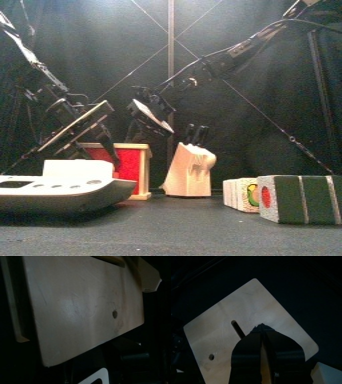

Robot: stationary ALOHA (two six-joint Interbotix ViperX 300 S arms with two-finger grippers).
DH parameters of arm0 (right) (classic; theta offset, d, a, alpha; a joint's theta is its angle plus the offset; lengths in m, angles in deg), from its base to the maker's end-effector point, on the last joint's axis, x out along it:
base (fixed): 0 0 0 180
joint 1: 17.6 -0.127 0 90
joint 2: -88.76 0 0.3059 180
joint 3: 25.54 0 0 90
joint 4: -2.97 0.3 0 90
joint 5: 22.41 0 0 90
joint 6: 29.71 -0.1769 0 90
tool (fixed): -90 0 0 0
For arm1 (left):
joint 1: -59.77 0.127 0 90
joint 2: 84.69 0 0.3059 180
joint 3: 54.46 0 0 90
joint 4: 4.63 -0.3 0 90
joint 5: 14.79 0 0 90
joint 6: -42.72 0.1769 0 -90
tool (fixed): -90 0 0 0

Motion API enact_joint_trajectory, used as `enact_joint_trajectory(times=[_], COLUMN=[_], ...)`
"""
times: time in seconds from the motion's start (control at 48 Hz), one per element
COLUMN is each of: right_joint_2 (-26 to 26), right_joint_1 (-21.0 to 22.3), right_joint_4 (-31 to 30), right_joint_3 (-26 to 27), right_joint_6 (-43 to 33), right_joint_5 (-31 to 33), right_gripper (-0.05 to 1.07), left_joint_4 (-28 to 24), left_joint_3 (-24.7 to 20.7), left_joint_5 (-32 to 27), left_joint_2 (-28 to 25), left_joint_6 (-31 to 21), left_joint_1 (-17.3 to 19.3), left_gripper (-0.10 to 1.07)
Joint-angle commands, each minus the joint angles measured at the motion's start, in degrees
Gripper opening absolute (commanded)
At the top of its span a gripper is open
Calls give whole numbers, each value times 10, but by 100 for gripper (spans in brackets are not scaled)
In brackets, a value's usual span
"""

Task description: Grab drawer handle

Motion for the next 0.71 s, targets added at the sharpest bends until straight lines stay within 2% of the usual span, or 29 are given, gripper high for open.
enact_joint_trajectory(times=[0.0, 0.104, 0.25, 0.688], right_joint_2=[-9, -9, -10, -9], right_joint_1=[5, 5, 5, 4], right_joint_4=[1, 1, 1, 3], right_joint_3=[5, 5, 5, 7], right_joint_6=[1, 1, 1, 0], right_joint_5=[3, 3, 3, 3], right_gripper=[38, 38, 38, 38], left_joint_4=[-1, -1, -1, -1], left_joint_3=[-11, -9, -5, 15], left_joint_5=[-5, -11, -15, -15], left_joint_2=[1, -2, -2, 9], left_joint_6=[1, 1, 1, 1], left_joint_1=[2, 2, 2, 8], left_gripper=[64, 54, 47, 46])
